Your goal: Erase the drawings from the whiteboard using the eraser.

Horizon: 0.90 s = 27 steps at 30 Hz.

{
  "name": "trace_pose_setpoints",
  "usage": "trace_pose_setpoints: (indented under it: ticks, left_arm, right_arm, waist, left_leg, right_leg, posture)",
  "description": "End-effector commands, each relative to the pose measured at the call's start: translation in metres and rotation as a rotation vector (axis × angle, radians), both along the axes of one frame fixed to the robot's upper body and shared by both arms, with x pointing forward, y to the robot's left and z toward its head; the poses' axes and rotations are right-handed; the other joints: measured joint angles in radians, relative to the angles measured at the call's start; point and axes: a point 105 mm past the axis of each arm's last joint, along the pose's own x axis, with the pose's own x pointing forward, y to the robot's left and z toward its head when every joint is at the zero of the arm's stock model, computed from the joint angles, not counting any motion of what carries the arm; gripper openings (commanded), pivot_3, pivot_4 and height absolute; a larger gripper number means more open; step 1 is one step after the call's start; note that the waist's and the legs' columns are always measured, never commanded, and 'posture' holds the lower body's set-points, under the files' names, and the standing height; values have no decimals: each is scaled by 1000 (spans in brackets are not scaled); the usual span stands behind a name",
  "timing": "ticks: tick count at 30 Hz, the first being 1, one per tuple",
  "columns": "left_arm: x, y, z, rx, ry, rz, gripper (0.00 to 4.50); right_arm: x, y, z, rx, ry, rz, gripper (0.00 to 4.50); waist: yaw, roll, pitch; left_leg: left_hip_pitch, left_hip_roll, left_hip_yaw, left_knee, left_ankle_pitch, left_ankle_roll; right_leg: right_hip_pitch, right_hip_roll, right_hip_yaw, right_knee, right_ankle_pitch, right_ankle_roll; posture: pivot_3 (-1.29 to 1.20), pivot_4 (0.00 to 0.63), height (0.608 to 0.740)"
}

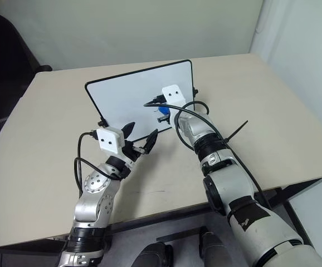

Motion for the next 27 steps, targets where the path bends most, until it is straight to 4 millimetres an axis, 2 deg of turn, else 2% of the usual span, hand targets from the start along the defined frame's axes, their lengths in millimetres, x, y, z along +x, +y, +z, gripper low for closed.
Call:
trace_pose_setpoints:
  ticks: [1, 5, 10, 14, 17, 21, 25, 27]
  left_arm:
    - [0, -1, 11, -4, -38, -7, 4500]
    - [0, -2, 7, -6, -22, -9, 4500]
    - [2, -4, 6, -6, -20, -18, 4500]
    - [3, -5, 6, -4, -22, -21, 4500]
    - [4, -6, 6, -4, -24, -21, 4500]
    - [4, -5, 6, -9, -25, -19, 4500]
    - [4, -5, 7, -12, -25, -20, 4500]
    - [4, -5, 7, -13, -26, -20, 4500]
  right_arm:
    - [-4, 14, 22, 29, -71, 62, 456]
    - [-13, 27, 25, 41, -78, 129, 456]
    - [-32, 51, 21, 30, -68, 233, 456]
    - [-40, 59, 13, 2, -56, 260, 456]
    - [-31, 49, 12, 10, -46, 197, 456]
    - [-8, 19, 19, 37, -48, 41, 456]
    - [12, -17, 17, 39, -24, -136, 456]
    - [16, -24, 20, 59, -26, -170, 456]
  waist:
    - [0, 0, 0]
    - [0, 0, 0]
    - [0, 0, 0]
    - [7, 0, 0]
    - [11, 0, 0]
    - [13, 0, 0]
    - [20, 0, 0]
    - [22, 0, 0]
  left_leg:
    - [0, 0, 0, 0, 0, 0]
    - [0, 0, 0, 0, 0, 0]
    - [0, 0, 0, -1, 0, 0]
    - [0, 0, 0, -1, 0, 0]
    - [-1, -1, 0, -1, 0, 0]
    - [-1, -1, 0, 0, 0, 0]
    - [0, -1, 0, 1, 1, 1]
    - [0, -2, 0, 2, 1, 1]
  right_leg:
    - [0, 0, 0, 0, 0, 0]
    - [0, 0, 0, 0, 0, 0]
    - [-1, 0, 0, 0, 0, 0]
    - [-1, 0, -1, 0, -1, 0]
    - [0, -1, -1, 0, -1, 0]
    - [0, -1, 0, 0, -1, 0]
    - [1, -2, 0, 0, 0, -1]
    - [2, -2, 0, 0, -1, 0]
  posture:
    - [0, 150, 740]
    - [0, 150, 740]
    - [0, 150, 740]
    - [0, 150, 740]
    - [0, 150, 740]
    - [0, 150, 740]
    - [0, 150, 740]
    - [0, 150, 740]
